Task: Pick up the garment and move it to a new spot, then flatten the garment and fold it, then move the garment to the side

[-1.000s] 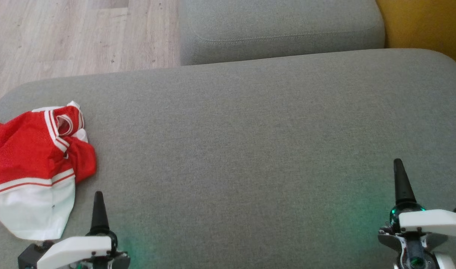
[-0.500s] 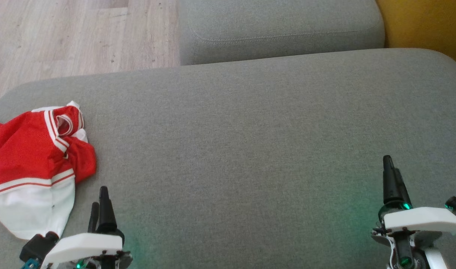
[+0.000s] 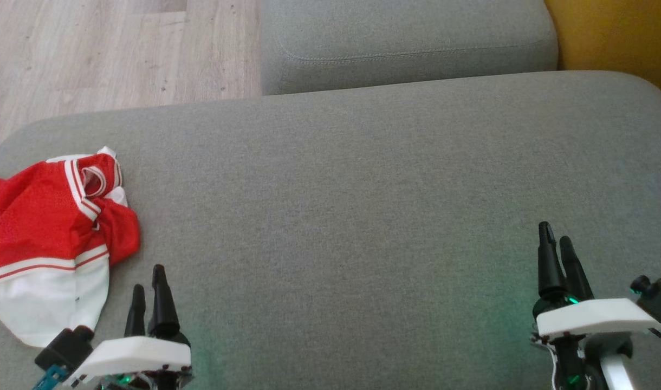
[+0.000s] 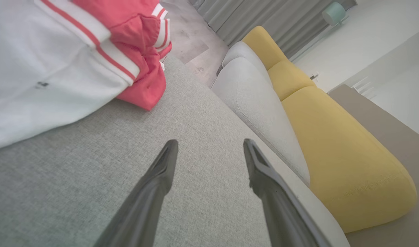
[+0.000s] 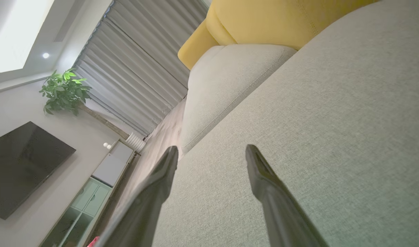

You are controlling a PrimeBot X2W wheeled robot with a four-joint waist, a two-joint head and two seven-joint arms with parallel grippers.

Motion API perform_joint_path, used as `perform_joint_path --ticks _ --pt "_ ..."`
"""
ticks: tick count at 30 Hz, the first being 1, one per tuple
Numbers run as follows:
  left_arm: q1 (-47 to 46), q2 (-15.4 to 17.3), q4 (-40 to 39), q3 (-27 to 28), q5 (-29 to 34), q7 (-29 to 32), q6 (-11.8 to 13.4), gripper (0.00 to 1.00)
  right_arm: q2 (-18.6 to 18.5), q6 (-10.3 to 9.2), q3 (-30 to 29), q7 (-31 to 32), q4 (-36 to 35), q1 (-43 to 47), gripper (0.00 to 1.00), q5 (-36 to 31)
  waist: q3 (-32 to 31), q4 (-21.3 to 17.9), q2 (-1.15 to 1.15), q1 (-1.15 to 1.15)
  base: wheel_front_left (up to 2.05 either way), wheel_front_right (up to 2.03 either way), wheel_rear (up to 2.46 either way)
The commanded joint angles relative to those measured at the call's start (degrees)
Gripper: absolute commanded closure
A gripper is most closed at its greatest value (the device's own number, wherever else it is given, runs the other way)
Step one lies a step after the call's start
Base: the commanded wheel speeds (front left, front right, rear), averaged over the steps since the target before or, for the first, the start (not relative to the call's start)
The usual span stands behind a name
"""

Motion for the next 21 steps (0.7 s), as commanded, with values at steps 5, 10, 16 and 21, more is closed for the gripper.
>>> perform_joint_path --ticks 5,10,16,21 --pt "-2.7 1.2 -1.8 0.0 5.4 -1.4 0.4 0.00 -1.3 0.25 1.7 -1.6 -2.7 -1.7 0.00 -5.5 -0.1 0.0 0.00 0.00 0.00 0.00 0.00" --pt "-2.7 1.6 -1.2 -0.6 9.6 -2.3 0.8 0.00 -1.6 0.27 2.8 -2.5 -2.7 -1.7 0.00 -9.1 -0.2 0.0 0.00 0.00 0.00 0.00 0.00" --pt "-2.8 2.2 -1.0 -1.2 13.9 -3.1 1.3 0.00 -1.8 0.28 3.8 -3.3 -2.9 -1.7 0.00 -12.8 -0.3 0.0 0.00 0.00 0.00 0.00 0.00" --pt "-2.9 2.7 -0.9 -1.8 17.7 -4.0 1.6 0.00 -2.2 0.30 4.5 -4.2 -2.9 -1.7 0.00 -16.5 -0.3 0.0 0.00 0.00 0.00 0.00 0.00"
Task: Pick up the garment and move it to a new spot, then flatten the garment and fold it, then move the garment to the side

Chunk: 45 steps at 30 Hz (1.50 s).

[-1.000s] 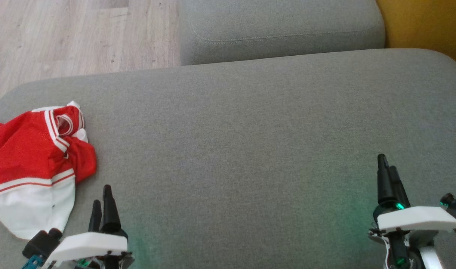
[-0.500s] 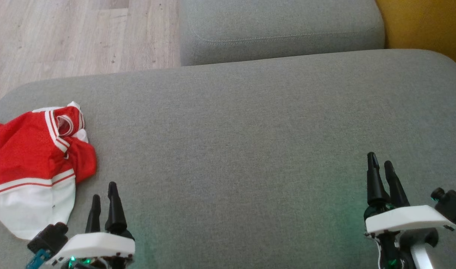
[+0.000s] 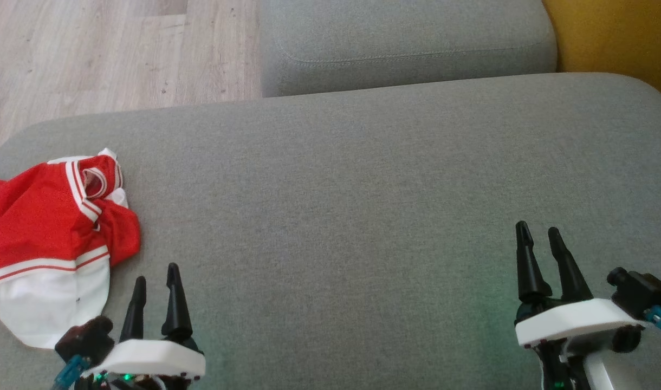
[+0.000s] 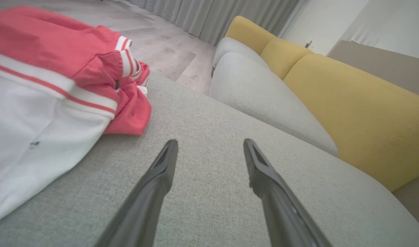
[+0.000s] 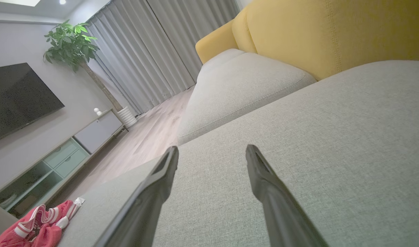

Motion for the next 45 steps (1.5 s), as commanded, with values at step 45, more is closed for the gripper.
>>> perform_joint_path --ticks 45 --pt "-4.1 5.0 9.5 1.3 23.1 -7.6 2.2 0.00 -0.5 0.46 2.3 -8.0 3.5 -1.0 0.00 -24.2 -0.8 -0.6 0.00 0.00 0.00 0.00 0.00"
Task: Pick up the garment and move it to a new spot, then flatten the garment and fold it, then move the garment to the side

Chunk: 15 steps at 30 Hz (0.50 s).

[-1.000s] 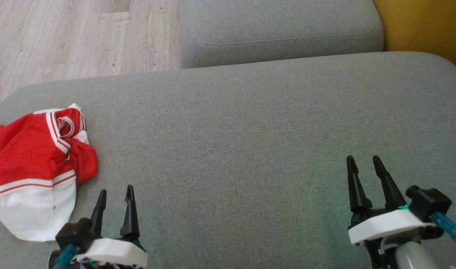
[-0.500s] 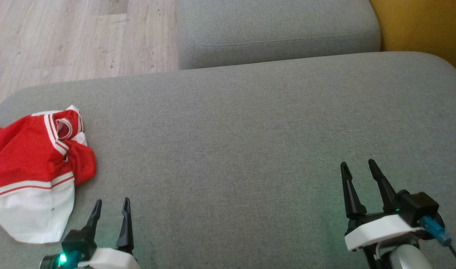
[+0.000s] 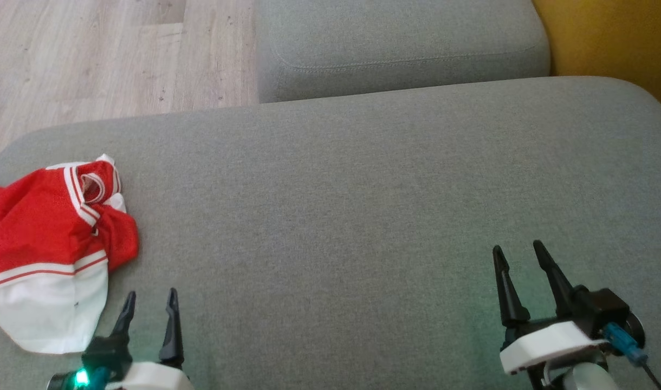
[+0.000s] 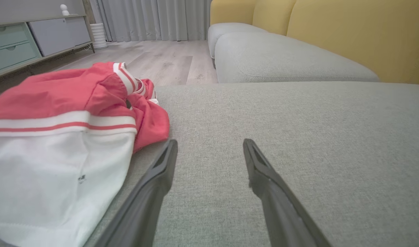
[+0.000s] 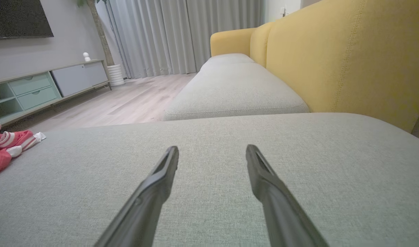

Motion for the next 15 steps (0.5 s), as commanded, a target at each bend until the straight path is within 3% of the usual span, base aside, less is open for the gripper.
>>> perform_joint_path --ticks 1,15 --pt "-2.8 0.9 -1.1 2.6 -0.5 -0.4 0.0 0.00 -0.1 0.44 1.0 -0.6 -1.3 -1.5 0.00 0.1 0.1 0.0 0.00 0.00 0.00 0.00 0.00" --pt "-2.5 0.8 -0.4 2.9 -3.8 1.6 -1.0 0.00 -0.3 0.44 -0.4 -0.6 1.2 -2.1 0.00 2.5 0.1 0.4 0.00 0.00 0.00 0.00 0.00"
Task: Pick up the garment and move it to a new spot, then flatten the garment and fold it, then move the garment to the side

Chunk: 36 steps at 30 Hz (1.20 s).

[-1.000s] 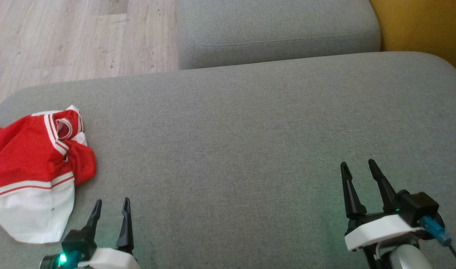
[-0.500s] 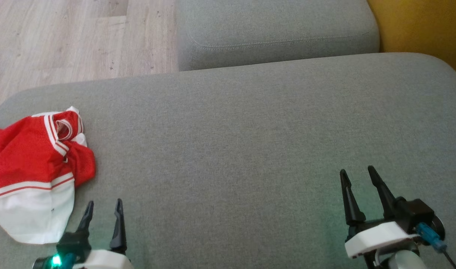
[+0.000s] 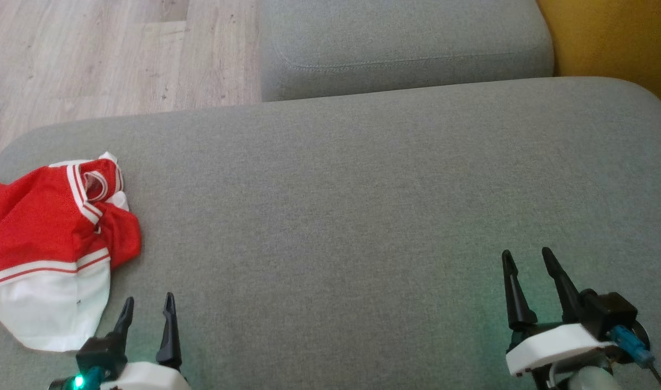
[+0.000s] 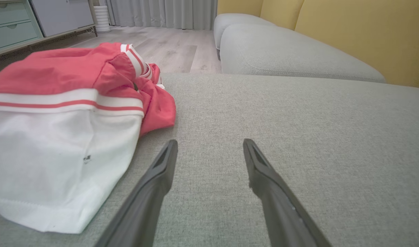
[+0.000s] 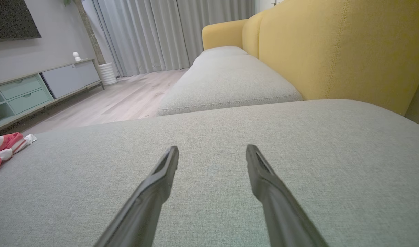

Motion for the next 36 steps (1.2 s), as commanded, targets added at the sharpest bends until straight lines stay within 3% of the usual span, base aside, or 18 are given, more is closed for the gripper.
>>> perform_joint_path --ticks 1,19,24,36 --pt "-2.5 1.0 -1.4 1.8 -0.5 -0.1 0.0 0.00 -0.4 0.44 1.1 -0.6 -1.4 -2.2 0.00 0.2 0.0 0.0 0.00 0.00 0.00 0.00 0.00" --pt "-2.8 1.2 -1.6 0.7 -1.5 0.4 0.1 0.00 -1.0 0.44 1.0 -0.6 -1.2 -2.0 0.00 0.1 0.2 2.1 0.00 0.00 0.00 0.00 0.00" --pt "-3.0 1.2 -1.9 0.3 -1.5 0.3 0.3 0.00 -0.9 0.44 1.0 -0.6 -1.4 -1.6 0.00 0.1 -0.1 5.8 0.00 0.00 0.00 0.00 0.00" --pt "-1.0 2.3 -4.1 0.3 -2.2 1.1 0.9 0.00 0.1 0.44 3.5 -0.6 -1.2 -1.5 0.00 0.1 -1.4 19.4 0.00 0.00 0.00 0.00 0.00"
